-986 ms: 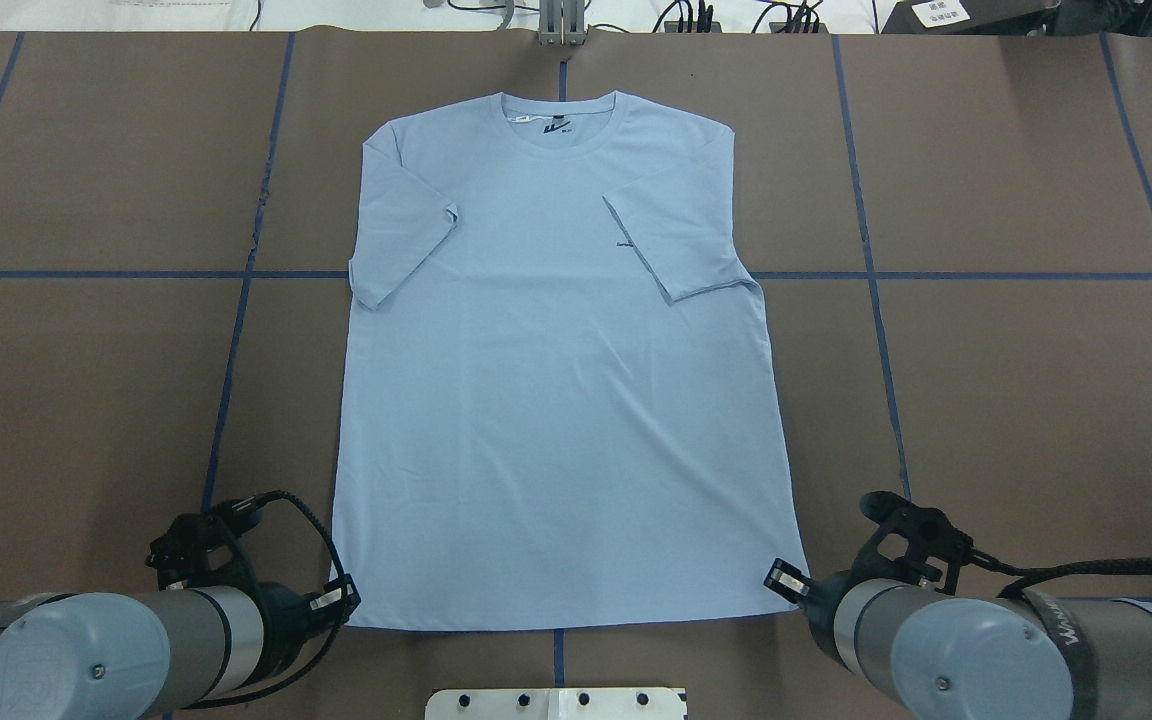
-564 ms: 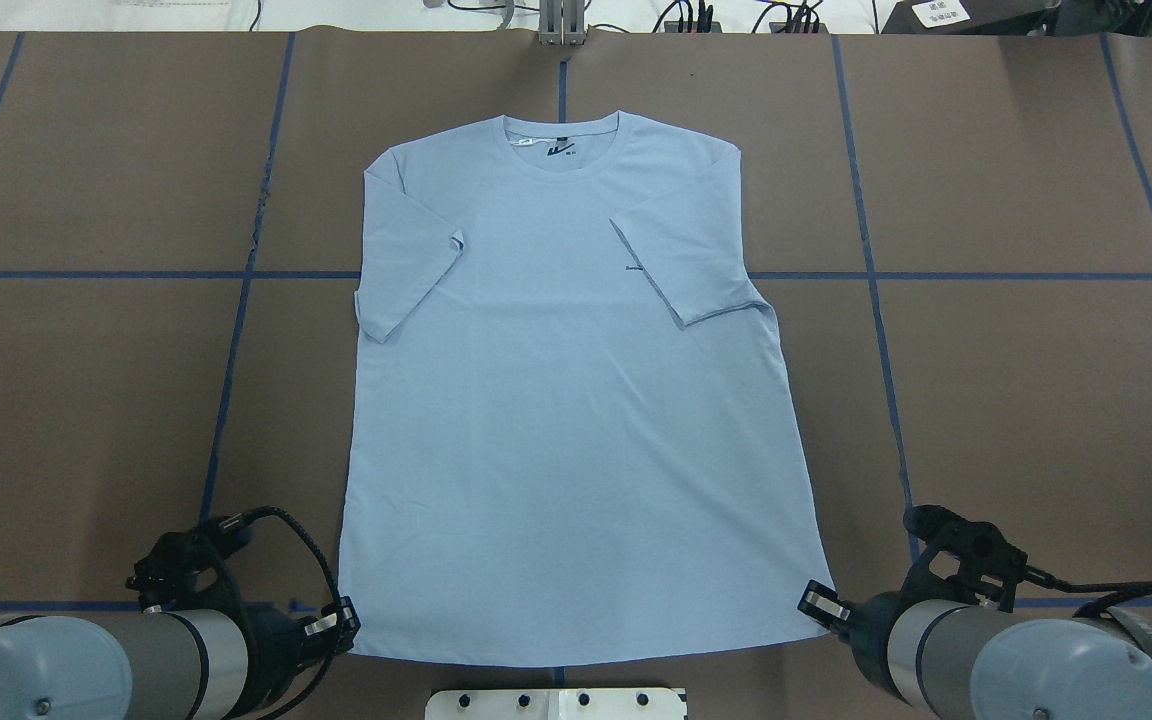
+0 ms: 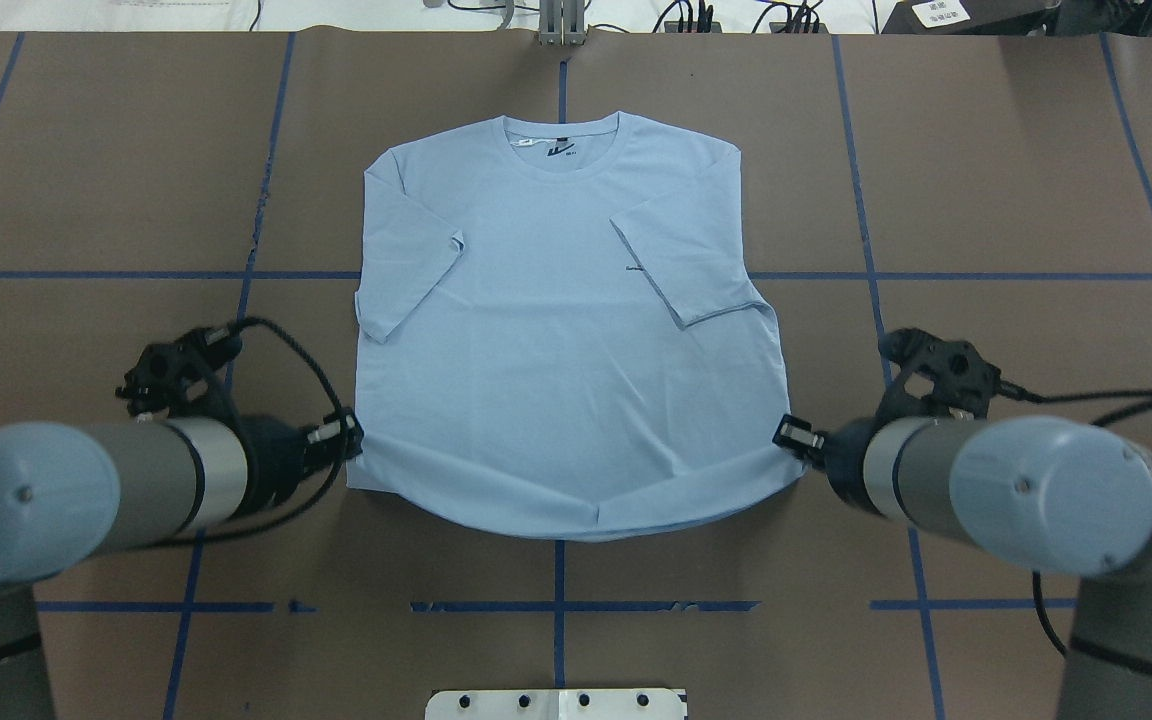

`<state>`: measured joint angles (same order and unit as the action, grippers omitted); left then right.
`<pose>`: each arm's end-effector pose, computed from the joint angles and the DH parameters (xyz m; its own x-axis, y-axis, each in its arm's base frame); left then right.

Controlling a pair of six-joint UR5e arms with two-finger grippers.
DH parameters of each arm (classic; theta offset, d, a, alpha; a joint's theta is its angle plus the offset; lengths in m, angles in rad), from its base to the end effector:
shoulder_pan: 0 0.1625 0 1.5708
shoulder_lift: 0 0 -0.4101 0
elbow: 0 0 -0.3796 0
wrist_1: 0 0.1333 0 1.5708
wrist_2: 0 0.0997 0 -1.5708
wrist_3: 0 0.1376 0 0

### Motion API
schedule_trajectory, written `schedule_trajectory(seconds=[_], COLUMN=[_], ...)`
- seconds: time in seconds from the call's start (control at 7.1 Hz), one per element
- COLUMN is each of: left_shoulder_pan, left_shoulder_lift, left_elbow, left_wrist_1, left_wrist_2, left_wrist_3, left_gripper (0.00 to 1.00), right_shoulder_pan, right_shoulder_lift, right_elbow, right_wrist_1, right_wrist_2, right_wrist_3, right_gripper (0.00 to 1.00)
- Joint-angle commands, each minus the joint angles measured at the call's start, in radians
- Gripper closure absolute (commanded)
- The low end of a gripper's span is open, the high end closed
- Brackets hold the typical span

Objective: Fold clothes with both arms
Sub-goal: 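Lift the hem with both grippers and fold it up toward the collar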

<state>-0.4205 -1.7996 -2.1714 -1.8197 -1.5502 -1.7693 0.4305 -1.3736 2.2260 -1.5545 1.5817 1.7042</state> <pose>0.4171 -0.3356 0.2591 0.3394 -0.3677 -0.8658 0.5015 0.8494 -0.1642 -0.3990 -0.3283 0.2916 0.5272 0.3884 0.7558 -0.4842 0.8682 -0.1085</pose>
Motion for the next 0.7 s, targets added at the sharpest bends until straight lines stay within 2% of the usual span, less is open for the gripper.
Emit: schedule_trajectory(seconds=[0.0,0.14,0.28,0.42,0.56], left_shoulder_pan=[-0.217,-0.284,-0.323,-0.340,-0.343], left_shoulder_lift=[-0.185,-0.243,-0.286,-0.340,-0.383], left_elbow=[0.269,0.436,0.629,0.804,0.888], left_wrist_1=[-0.016,-0.088,-0.242,-0.389,-0.424], left_wrist_2=[-0.025,-0.028,-0.028,-0.027,-0.027], left_wrist_3=[0.211,0.273,0.324,0.347,0.347], left_gripper=[1.00,1.00,1.00,1.00,1.00], right_shoulder_pan=[0.279,0.321,0.362,0.384,0.398], right_shoulder_lift=[0.270,0.383,0.525,0.609,0.640], right_elbow=[-0.342,-0.546,-0.809,-1.018,-1.099], right_wrist_1=[0.005,0.016,0.107,0.240,0.285], right_wrist_2=[0.165,0.175,0.179,0.187,0.187], right_wrist_3=[-0.237,-0.286,-0.294,-0.298,-0.311], right_gripper=[1.00,1.00,1.00,1.00,1.00])
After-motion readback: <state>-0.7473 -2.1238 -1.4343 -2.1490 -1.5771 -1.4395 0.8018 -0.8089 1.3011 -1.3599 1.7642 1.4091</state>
